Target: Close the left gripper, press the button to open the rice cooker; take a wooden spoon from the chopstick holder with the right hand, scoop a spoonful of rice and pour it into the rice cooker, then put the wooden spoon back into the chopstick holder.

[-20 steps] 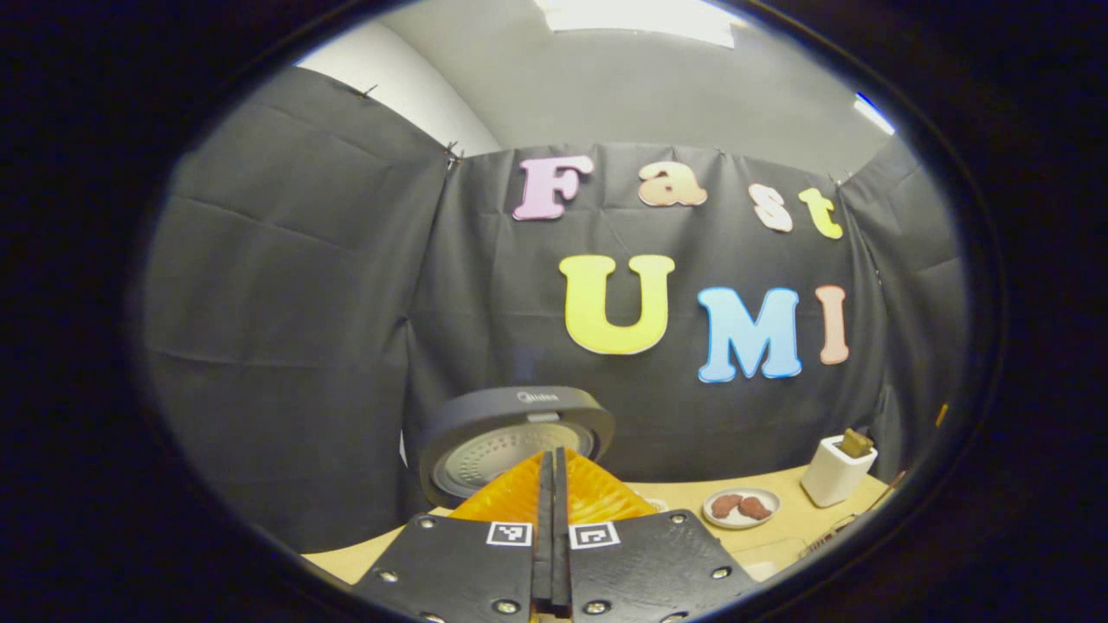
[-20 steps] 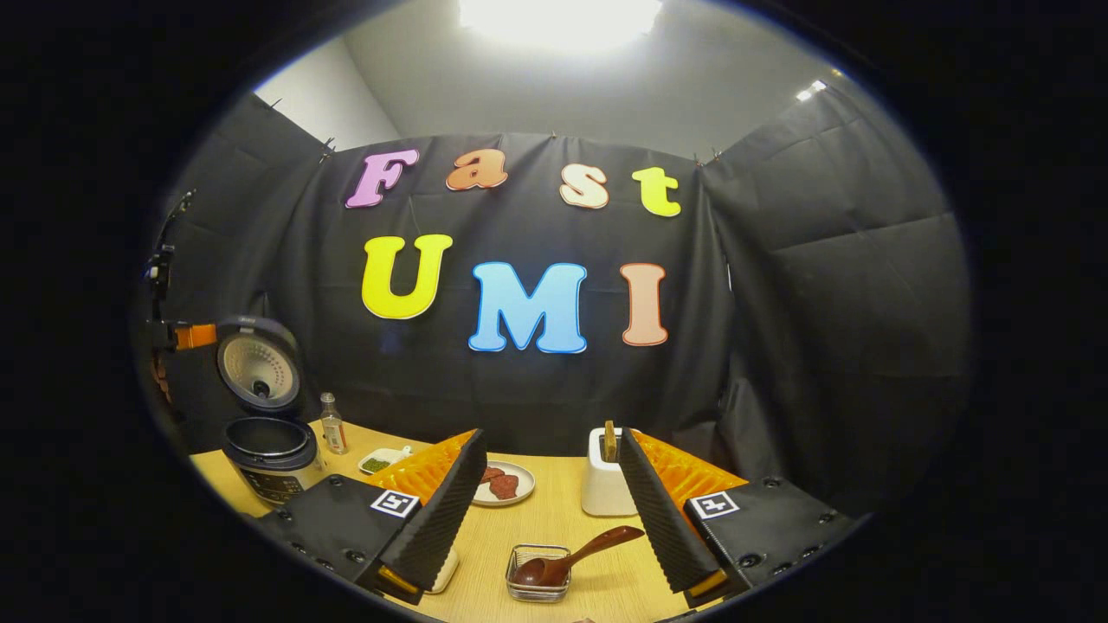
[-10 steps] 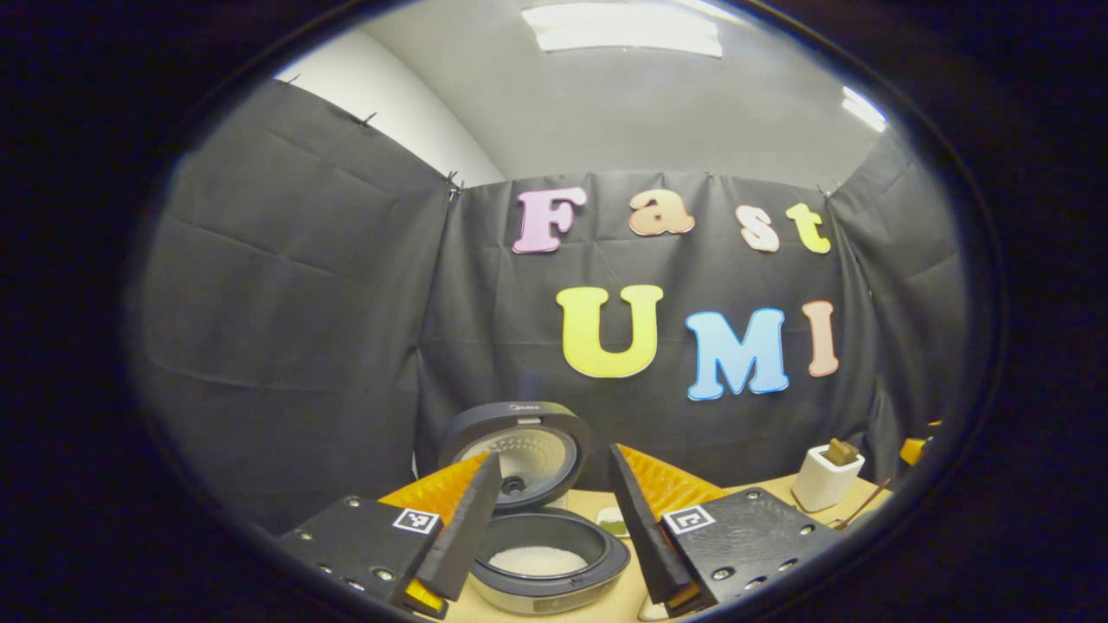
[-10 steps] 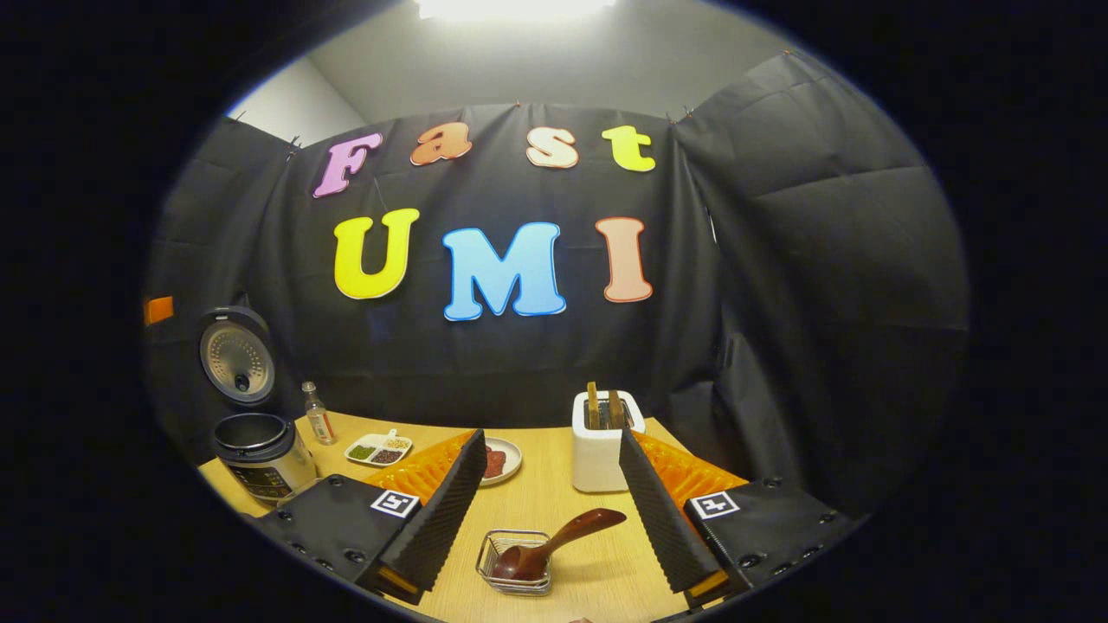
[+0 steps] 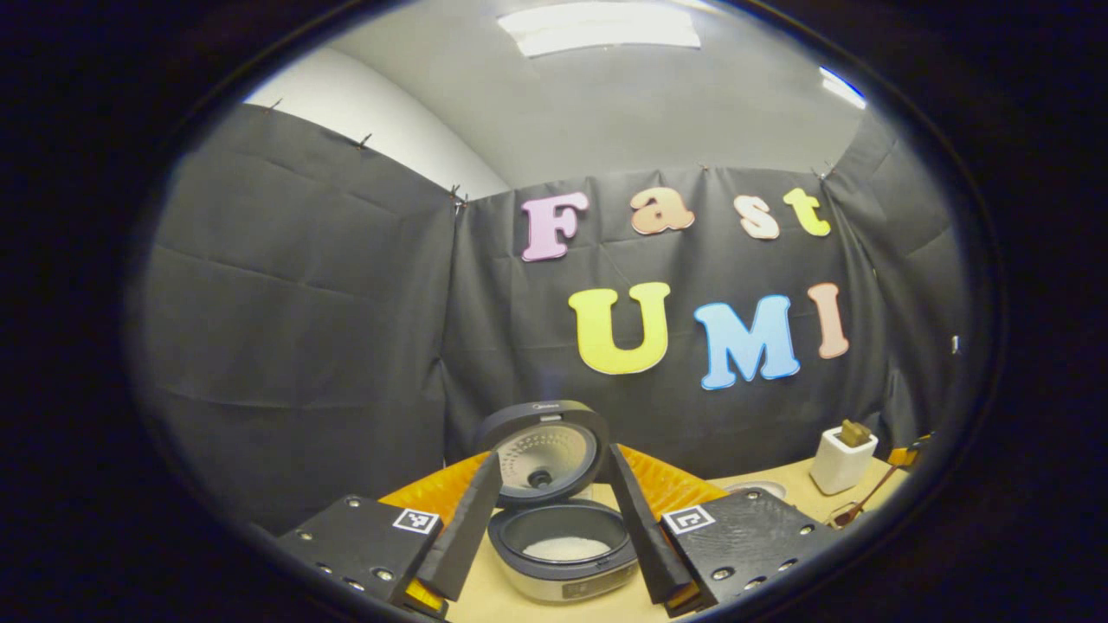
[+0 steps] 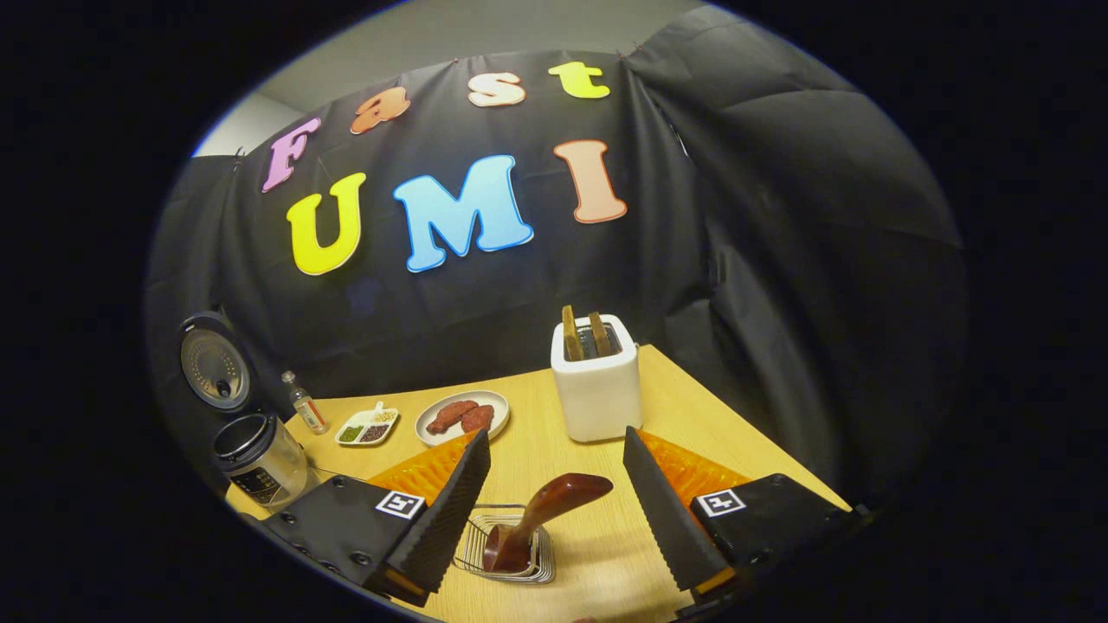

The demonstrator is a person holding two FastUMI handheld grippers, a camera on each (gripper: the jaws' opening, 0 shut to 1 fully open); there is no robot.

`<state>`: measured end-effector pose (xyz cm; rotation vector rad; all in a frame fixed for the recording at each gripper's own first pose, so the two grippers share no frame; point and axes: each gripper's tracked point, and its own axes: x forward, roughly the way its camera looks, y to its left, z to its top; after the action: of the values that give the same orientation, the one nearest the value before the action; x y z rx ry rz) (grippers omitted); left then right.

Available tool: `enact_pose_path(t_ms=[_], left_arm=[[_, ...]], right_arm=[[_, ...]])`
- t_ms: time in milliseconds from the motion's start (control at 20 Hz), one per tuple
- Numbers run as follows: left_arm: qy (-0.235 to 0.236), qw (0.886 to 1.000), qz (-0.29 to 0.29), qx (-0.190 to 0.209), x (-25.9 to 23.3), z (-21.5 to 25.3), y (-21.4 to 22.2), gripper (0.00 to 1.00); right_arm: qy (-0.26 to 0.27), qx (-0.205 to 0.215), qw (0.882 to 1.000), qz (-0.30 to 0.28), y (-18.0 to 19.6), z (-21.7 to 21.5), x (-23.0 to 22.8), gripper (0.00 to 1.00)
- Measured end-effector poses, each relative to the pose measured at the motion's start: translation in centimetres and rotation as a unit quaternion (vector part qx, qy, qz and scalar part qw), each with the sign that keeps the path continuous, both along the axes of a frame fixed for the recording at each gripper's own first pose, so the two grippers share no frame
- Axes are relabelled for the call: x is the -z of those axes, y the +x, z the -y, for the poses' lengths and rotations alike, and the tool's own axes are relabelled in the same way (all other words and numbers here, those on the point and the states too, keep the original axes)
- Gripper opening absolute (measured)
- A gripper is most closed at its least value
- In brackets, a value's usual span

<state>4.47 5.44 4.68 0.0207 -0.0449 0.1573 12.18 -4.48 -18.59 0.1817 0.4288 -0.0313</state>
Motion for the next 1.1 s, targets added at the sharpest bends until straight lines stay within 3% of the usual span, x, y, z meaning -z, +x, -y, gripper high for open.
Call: enact_pose_path(t_ms=[50, 350, 400, 500, 600, 650, 750, 900, 950, 1000, 1100], left_arm=[[0.003, 1.0, -0.001, -0.004, -0.1, -0.4, -0.4, 0.76], [0.012, 1.0, -0.012, -0.022, 0.3, -1.9, -1.4, 0.76], [0.013, 1.0, -0.013, -0.023, 0.3, -2.1, -1.5, 0.77], [0.015, 1.0, -0.013, -0.023, 0.2, -2.3, -1.4, 0.77], [0.022, 0.999, -0.013, -0.022, 0.3, -2.1, -1.1, 0.78], [0.026, 0.999, -0.013, -0.021, 0.4, -2.1, -1.0, 0.77], [0.028, 0.999, -0.012, -0.016, 0.4, -1.9, -1.0, 0.77], [0.029, 0.999, -0.01, -0.015, 0.5, -2.3, -0.5, 0.78], [0.029, 0.999, -0.01, -0.015, 0.5, -2.6, -0.5, 0.78], [0.028, 0.999, -0.01, -0.015, 0.5, -2.8, -0.4, 0.76], [0.024, 1.0, -0.009, -0.017, 0.6, -3.5, -0.3, 0.76]], right_arm=[[0.008, 0.001, 1.0, -0.011, 0.0, 0.0, 0.8, 0.98], [0.082, 0.017, 0.992, -0.095, -0.7, -1.0, 6.1, 0.98], [0.099, 0.014, 0.989, -0.105, -0.9, -1.6, 6.6, 0.92], [0.129, 0.008, 0.984, -0.123, -1.6, -2.6, 7.5, 0.98], [0.149, 0.008, 0.98, -0.135, -1.7, -3.3, 8.2, 0.9], [0.154, 0.007, 0.978, -0.138, -1.7, -3.6, 8.2, 0.78], [0.158, 0.003, 0.977, -0.14, -1.7, -3.8, 8.3, 0.83], [0.161, 0.017, 0.977, -0.141, -1.4, -3.6, 8.0, 0.3], [0.161, 0.021, 0.976, -0.142, -1.4, -3.7, 8.1, 0.17], [0.158, 0.021, 0.977, -0.144, -1.3, -3.8, 8.3, 0.19], [0.14, 0.022, 0.98, -0.142, -1.6, -3.6, 7.5, 0.09]])
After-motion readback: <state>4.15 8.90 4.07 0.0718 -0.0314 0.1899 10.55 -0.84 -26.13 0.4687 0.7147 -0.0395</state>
